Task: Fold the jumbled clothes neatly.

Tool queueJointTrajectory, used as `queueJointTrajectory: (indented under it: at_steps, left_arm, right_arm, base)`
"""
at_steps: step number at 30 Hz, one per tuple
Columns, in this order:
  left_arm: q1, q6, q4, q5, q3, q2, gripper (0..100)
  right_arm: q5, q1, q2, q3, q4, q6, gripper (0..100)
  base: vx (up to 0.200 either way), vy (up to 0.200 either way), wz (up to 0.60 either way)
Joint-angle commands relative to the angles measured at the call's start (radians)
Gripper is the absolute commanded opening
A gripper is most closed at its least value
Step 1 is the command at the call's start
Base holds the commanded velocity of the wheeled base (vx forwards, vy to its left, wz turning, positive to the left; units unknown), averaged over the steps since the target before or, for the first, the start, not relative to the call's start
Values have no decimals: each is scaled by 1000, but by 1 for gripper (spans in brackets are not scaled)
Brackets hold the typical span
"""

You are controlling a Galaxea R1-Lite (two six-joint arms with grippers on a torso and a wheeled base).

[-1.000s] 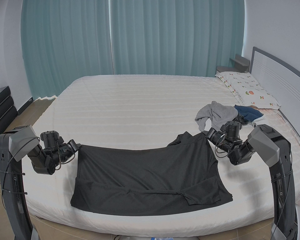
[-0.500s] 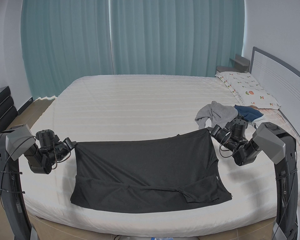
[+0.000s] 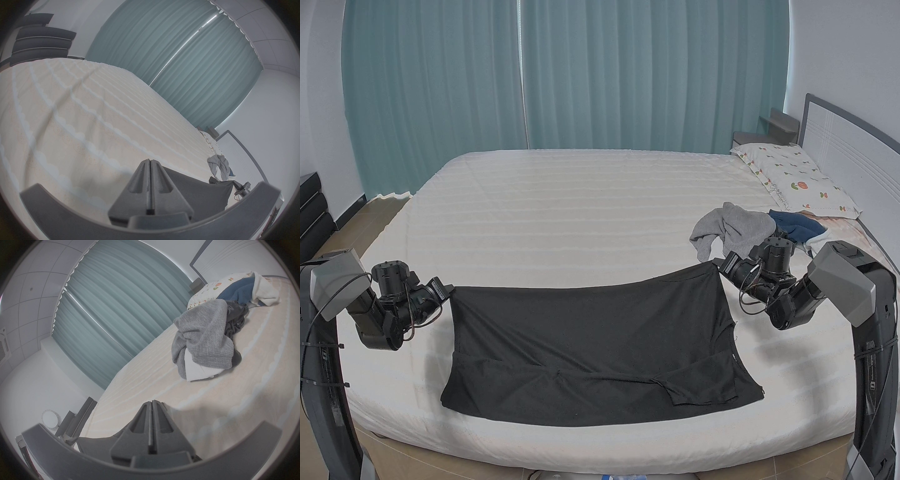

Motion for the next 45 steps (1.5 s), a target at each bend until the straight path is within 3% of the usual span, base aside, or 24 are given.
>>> queueJointTrajectory:
  at_steps: [1, 10, 23, 41, 45]
  left_arm:
    - [-9, 0, -1, 1, 0, -5, 0]
    - [-21, 1, -108, 12, 45, 4, 0]
    - [-37, 3, -113, 12, 51, 6, 0]
    - [-27, 6, -116, 9, 155, -62, 0]
    - [-11, 56, -116, 0, 219, -82, 0]
  right_arm:
    - [-2, -2, -14, 3, -2, 2, 0]
    - [-10, -11, -49, 15, 0, -1, 0]
    - [-1, -40, -49, 71, -10, -4, 0]
    - [144, -77, -172, 351, -69, -115, 0]
    - [174, -85, -195, 439, -97, -145, 0]
  base:
    - [0, 0, 0]
    - [0, 0, 0]
    - [0, 0, 0]
    - [0, 0, 0]
    - [0, 0, 0]
